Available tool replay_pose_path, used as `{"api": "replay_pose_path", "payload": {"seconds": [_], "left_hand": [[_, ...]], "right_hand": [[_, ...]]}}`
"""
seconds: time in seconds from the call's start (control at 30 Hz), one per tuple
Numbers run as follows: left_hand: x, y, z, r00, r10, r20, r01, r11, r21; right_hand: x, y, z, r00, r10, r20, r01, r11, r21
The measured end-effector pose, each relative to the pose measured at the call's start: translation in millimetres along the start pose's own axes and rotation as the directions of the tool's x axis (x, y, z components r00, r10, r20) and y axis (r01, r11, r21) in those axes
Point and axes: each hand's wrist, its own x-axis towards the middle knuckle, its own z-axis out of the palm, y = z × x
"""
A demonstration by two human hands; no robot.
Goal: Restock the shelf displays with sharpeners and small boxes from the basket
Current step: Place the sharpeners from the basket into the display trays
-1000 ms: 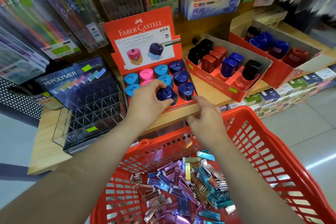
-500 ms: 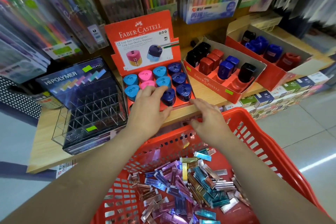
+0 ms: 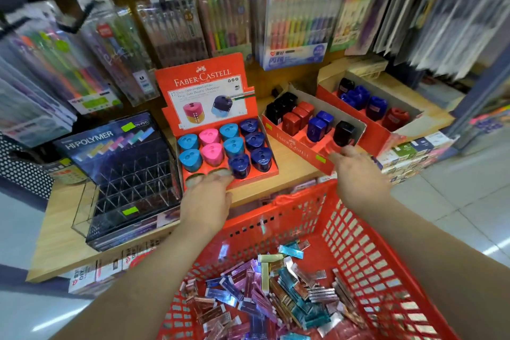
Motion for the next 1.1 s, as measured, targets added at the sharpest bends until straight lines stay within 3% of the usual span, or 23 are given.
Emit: {"api": "replay_pose_path", "payload": {"seconds": [0.1, 0.2, 0.33, 0.53, 0.63, 0.7, 0.77, 0.83, 0.97, 1.1], "left_hand": [[3, -2, 7, 0.994, -0.002, -0.106, -0.003, 0.999, -0.049], [8, -5, 13, 0.993, -0.015, -0.120, 0.001, 0.993, -0.119], [17, -11, 25, 0.983, 0.079, -0.168, -0.107, 0.981, -0.162], [27, 6, 26, 0.993, 0.041, -0.109, -0.059, 0.983, -0.175], [23, 17, 18, 0.994, 0.000, -0.110, -0.018, 0.987, -0.160], [20, 30, 7, 0.974, -0.103, -0.203, 0.074, 0.986, -0.148], [19, 51, -3, 0.953, -0.129, -0.274, 0.068, 0.973, -0.219], [22, 77, -7, 0.971, -0.022, -0.238, -0.043, 0.963, -0.266], [38, 127, 1, 0.994, 0.097, 0.044, -0.090, 0.984, -0.155], [53, 138, 9, 0.995, 0.096, 0.026, -0.093, 0.991, -0.095]], "right_hand": [[6, -13, 1, 0.992, -0.119, -0.051, 0.119, 0.993, -0.008], [9, -32, 2, 0.977, -0.211, -0.043, 0.211, 0.977, -0.015], [13, -42, -1, 0.969, -0.245, -0.029, 0.244, 0.969, -0.030], [27, -3, -25, 0.908, -0.398, -0.131, 0.398, 0.917, -0.025], [45, 41, -53, 0.942, -0.290, -0.166, 0.269, 0.953, -0.139], [56, 72, -68, 0.992, -0.111, -0.053, 0.097, 0.969, -0.228], [62, 96, -74, 0.993, -0.017, 0.115, 0.041, 0.978, -0.206], [64, 105, -71, 0.977, -0.060, 0.204, 0.091, 0.985, -0.144], [57, 108, -54, 0.990, -0.066, 0.126, 0.073, 0.996, -0.045], [54, 95, -35, 0.992, -0.105, 0.068, 0.104, 0.994, 0.015]]}}
